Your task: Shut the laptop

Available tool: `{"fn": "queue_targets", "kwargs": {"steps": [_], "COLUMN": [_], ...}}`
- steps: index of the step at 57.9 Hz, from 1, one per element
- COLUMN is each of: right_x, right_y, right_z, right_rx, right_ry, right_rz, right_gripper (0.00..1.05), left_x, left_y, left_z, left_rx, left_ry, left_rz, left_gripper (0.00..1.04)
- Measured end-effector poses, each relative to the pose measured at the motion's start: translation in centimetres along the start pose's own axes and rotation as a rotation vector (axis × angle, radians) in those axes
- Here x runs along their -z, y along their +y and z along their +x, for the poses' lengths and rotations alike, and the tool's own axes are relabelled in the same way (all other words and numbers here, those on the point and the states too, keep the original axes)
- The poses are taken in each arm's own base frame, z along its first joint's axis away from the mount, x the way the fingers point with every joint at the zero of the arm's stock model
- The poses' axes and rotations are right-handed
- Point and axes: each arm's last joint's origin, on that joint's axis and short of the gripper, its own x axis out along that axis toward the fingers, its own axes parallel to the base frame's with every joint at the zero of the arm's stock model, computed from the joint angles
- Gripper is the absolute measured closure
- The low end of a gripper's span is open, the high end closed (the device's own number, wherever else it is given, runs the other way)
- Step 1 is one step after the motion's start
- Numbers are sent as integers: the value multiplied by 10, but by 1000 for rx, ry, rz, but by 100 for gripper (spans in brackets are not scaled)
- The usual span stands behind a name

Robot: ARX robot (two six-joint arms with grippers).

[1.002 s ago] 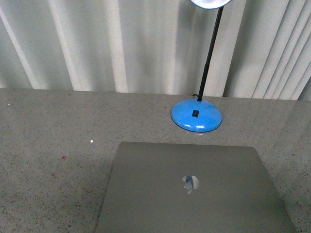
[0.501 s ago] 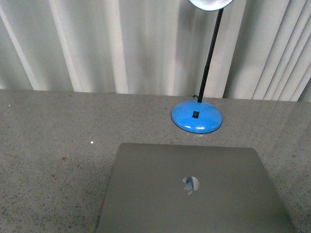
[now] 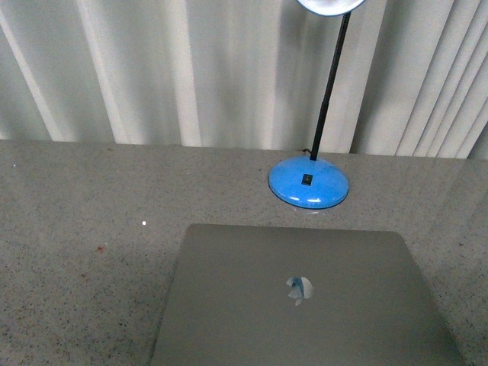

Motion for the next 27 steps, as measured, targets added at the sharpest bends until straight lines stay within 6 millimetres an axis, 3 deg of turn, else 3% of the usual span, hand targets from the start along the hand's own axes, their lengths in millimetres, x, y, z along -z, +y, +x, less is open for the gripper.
{"fn": "queue_targets", "kwargs": {"steps": [27], "right_x": [0], "right_y": [0], "right_z": [0], "right_rx": [0], "right_ry": [0], "right_rz": [0], "right_gripper": [7], "left_x": [0], "left_y": [0], "left_z": [0], "left_rx": [0], "left_ry": [0], "left_rz": [0], "left_gripper": [7]}}
